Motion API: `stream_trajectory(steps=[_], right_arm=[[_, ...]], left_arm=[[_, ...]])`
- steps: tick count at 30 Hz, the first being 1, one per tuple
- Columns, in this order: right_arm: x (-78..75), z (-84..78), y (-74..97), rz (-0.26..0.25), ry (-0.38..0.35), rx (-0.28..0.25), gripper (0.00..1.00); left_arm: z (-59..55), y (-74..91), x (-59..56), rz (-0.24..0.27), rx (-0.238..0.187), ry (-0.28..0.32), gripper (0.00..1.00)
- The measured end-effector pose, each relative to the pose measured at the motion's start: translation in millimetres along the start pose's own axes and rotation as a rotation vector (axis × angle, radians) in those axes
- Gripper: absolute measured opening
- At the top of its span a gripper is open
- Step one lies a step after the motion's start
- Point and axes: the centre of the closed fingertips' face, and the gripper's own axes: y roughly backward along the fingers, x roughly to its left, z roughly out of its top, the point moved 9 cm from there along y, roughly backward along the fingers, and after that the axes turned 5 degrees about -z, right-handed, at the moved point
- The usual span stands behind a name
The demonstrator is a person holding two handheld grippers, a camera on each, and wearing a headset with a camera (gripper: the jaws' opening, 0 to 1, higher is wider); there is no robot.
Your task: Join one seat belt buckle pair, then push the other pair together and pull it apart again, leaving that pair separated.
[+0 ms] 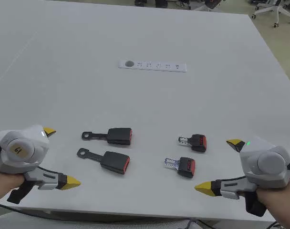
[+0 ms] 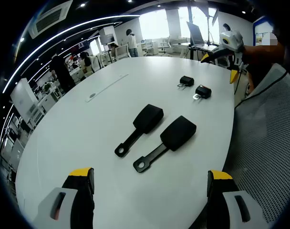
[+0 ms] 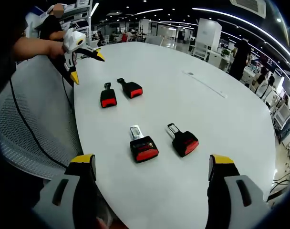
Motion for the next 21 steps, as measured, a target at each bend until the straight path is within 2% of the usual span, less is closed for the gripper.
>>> stream_trajectory(steps=[7, 21], right_arm=[[0.1, -0.1, 0.5, -0.005, 0.001, 0.002, 0.99], [0.7, 4.0, -2.7, 0.005, 0.012, 0.003, 0.99]], left_arm=[[3.1, 0.8, -2.2, 0.001, -0.005, 0.0, 1.0], [0.6, -0.9, -0.3, -0.001, -0.003, 0.0, 1.0]])
